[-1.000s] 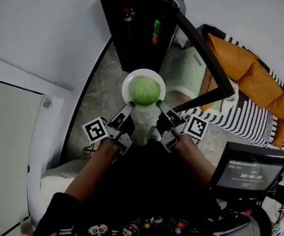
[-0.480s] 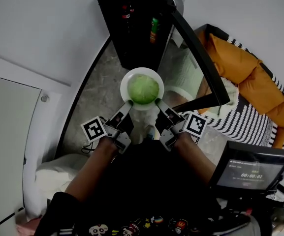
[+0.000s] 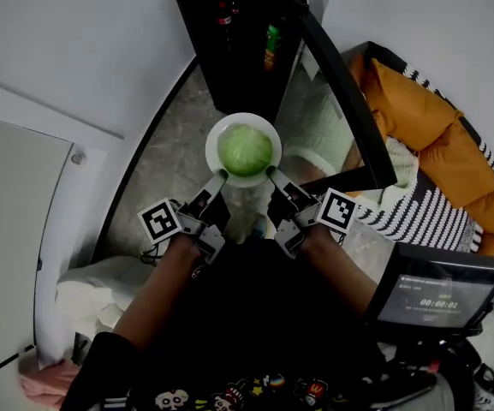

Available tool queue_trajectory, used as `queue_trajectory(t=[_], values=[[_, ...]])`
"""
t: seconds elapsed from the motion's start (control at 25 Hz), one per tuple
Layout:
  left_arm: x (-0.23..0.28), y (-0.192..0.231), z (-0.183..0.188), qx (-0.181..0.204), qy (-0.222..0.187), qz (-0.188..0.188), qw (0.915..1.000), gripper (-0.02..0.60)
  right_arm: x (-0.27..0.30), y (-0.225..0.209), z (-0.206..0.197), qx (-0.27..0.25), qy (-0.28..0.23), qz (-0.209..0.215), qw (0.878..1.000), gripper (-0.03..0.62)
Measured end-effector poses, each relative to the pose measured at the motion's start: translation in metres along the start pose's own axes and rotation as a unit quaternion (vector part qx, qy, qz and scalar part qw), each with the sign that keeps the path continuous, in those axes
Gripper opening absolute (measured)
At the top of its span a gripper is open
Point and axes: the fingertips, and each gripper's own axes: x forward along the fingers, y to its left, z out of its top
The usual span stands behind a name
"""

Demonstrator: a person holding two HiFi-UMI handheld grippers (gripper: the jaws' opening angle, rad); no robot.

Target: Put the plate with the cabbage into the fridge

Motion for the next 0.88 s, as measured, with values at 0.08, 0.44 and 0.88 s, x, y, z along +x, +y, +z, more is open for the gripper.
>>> queue_trajectory(t=[0.08, 0.44, 0.88], values=[[-0.0022, 0.0009, -0.0007, -0.001, -0.002, 0.001, 1.0000, 0.017, -0.0003, 0.0006, -0.0017, 0.000, 0.003, -0.001, 1.000, 0.014], [-0.0053, 0.0035, -0.0020, -0.009, -0.006, -0.001, 0.9999, 0.017, -0.0011, -0.0005, -0.0050, -0.005, 0.012, -0.007, 1.000, 0.014], [0.0007, 0.0023, 0.0034, -0.005, 0.003, -0.003, 1.0000, 0.017, 0.0030, -0.0010, 0.0001, -0.004, 0.003, -0.005, 1.000, 0.014]])
